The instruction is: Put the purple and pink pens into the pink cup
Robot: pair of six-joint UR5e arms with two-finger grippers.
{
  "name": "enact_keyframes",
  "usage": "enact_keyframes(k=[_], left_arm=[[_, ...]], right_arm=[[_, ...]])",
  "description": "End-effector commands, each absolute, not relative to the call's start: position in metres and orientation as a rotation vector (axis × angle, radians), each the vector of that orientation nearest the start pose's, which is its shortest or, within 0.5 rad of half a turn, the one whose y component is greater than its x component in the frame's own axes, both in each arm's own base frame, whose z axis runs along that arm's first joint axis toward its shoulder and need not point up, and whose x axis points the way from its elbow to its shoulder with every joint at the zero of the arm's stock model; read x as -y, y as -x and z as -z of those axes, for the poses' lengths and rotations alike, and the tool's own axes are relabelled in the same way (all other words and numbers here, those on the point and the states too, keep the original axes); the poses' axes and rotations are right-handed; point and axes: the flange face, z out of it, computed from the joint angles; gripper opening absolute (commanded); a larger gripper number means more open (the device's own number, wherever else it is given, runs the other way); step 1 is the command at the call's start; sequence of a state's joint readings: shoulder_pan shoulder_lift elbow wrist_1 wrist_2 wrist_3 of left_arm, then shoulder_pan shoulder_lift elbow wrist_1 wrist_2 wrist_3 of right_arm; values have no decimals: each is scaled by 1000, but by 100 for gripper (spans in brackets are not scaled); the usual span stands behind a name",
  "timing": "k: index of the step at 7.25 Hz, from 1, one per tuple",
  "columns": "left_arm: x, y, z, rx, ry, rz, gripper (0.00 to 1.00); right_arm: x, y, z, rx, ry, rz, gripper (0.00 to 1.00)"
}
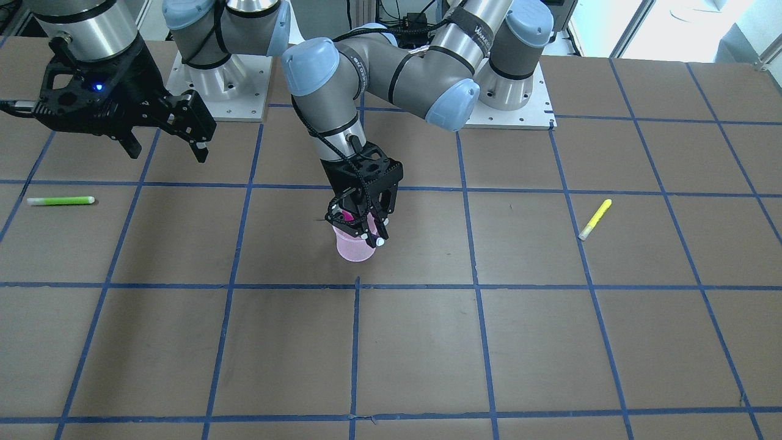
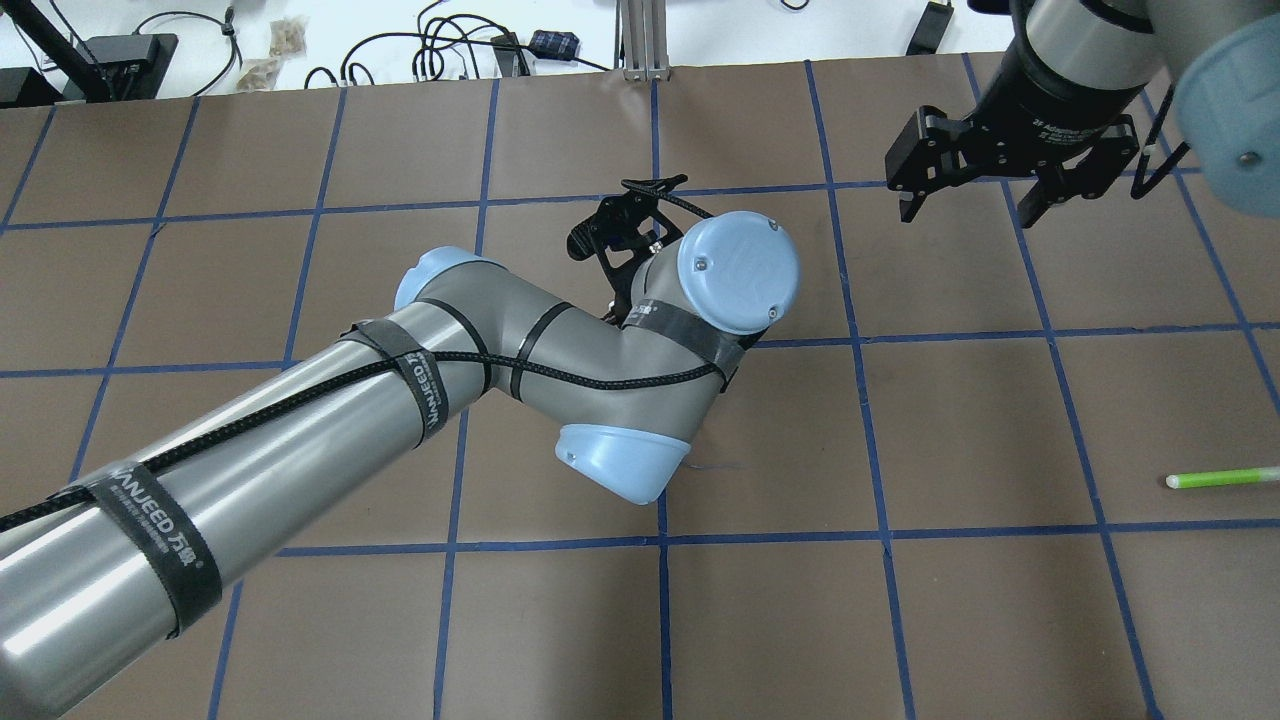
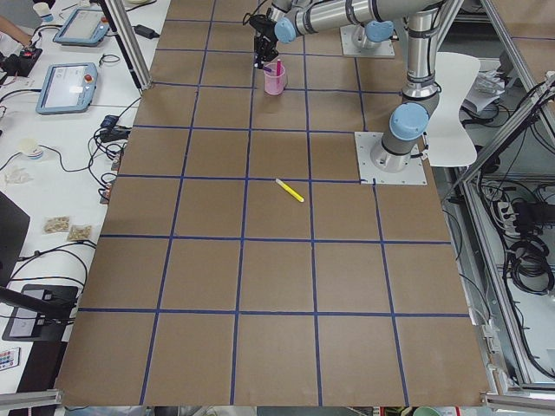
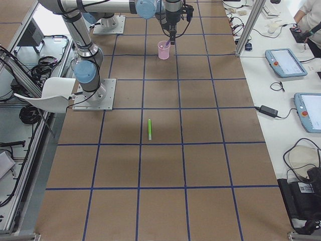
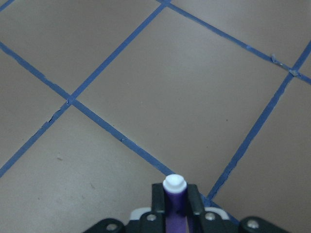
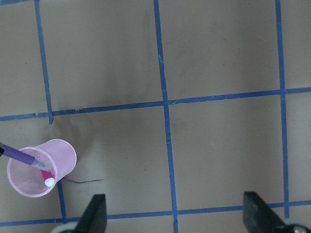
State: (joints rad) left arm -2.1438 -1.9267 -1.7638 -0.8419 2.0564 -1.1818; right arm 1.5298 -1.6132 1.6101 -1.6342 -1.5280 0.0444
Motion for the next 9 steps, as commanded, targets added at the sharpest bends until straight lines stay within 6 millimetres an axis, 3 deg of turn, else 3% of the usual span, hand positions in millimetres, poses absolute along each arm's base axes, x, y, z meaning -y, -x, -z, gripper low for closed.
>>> enact_keyframes(k=[1,4,6,7,8,9], left_arm=[[453,398,-290,-2739,929,720,100],[453,398,-293,-2744,930,723,100],[457,395,-320,-2850,873,669,100],[477,375,-331,-2908,712,601,100],[502,338,-342,-2932,595,476,100],[519,309,-360,-2975,592,379,100]], right_arm=[[486,-118,-496,-3094,-128,104,100],[486,-118,-496,-3093,-126,102,100],[486,-118,-496,-3093,-121,105,100],[486,-118,-496,-3092,-119,105,100],[486,-118,-496,-3092,-119,105,100],[486,-119,-496,-3092,-114,102,100]])
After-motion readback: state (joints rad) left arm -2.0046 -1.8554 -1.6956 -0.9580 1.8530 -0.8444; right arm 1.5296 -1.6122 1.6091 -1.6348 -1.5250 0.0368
